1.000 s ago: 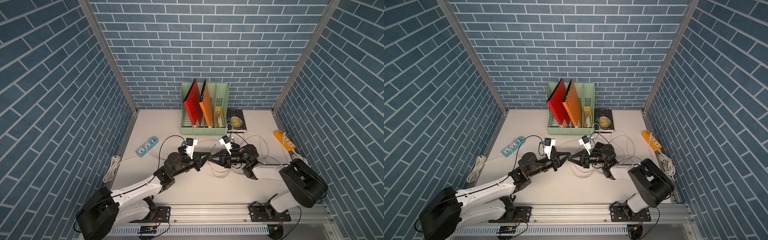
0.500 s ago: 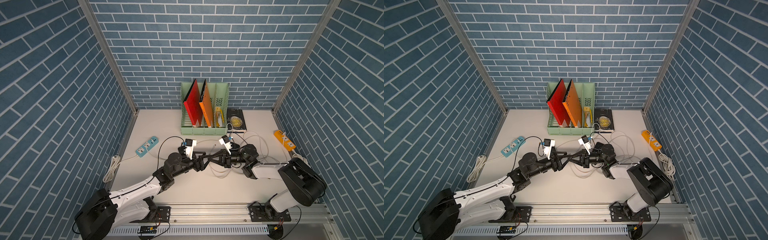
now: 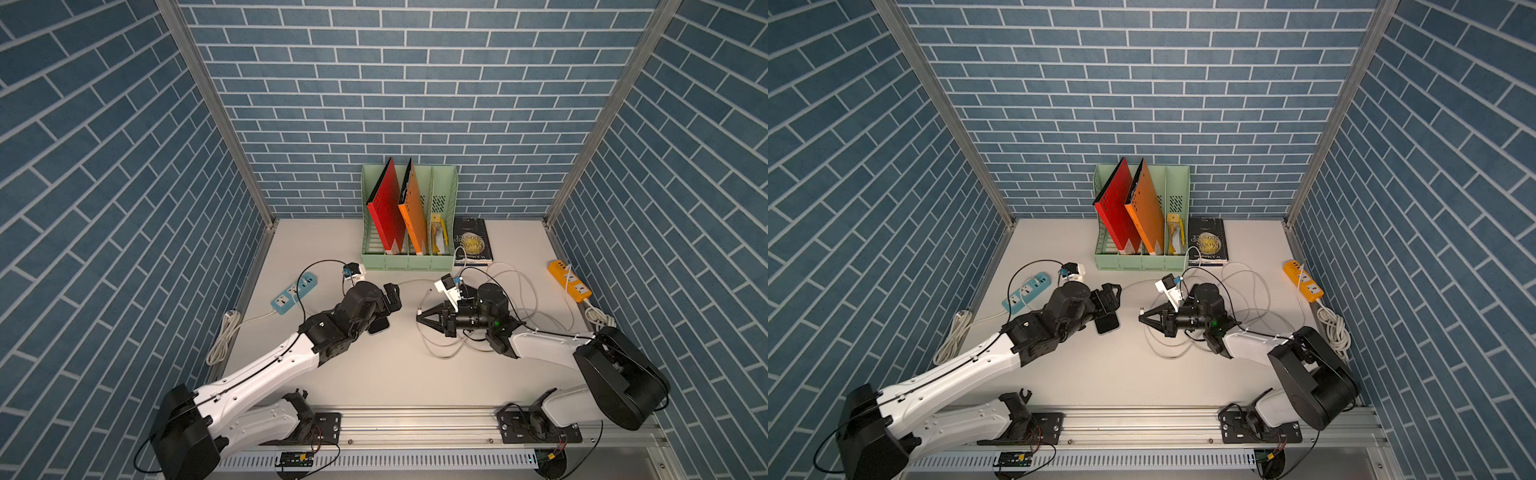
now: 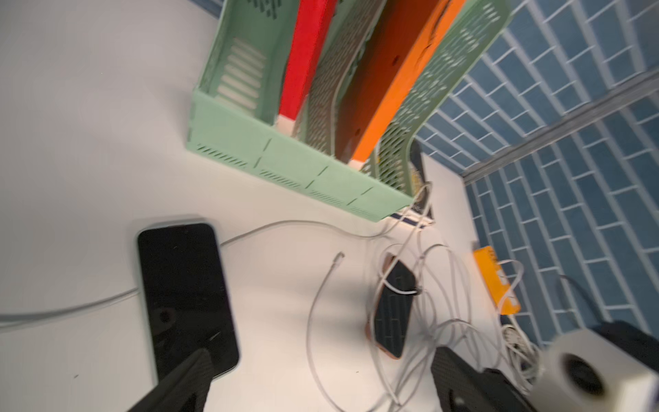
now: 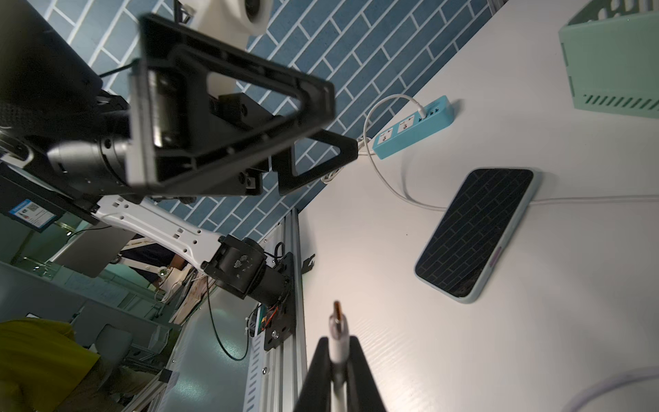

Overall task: Plug the charging cable into the phone
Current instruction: Pick up the phone at the center of the board.

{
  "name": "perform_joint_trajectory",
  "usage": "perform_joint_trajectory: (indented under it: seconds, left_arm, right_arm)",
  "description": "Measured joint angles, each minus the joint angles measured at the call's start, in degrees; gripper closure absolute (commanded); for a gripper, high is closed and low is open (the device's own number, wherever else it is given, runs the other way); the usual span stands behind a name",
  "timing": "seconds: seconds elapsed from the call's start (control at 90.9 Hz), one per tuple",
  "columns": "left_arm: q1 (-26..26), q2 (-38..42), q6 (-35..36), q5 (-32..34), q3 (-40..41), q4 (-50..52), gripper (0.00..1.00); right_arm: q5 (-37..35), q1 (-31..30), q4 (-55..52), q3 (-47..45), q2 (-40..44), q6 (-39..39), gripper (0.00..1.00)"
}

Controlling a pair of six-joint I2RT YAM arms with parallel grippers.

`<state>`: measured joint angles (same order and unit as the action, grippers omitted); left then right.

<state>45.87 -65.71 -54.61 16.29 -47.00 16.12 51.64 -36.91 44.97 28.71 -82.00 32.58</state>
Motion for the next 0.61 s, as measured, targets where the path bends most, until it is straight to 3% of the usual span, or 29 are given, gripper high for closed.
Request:
perform_joint_trajectory:
  seconds: [0.253, 0.605]
  left_arm:
    - [-0.13, -19.61, -4.74, 1.05, -5.81, 12.57, 0.0]
    - [-1.4, -31.67, -5.64, 1.16, -15.13, 16.98, 0.0]
  right_arm:
    - [-4.02, 0.0, -5.01, -0.2, 1.97, -3.19, 1.0]
    - [-6.45, 0.0, -7.37, -0.72, 4.33, -4.61, 1.0]
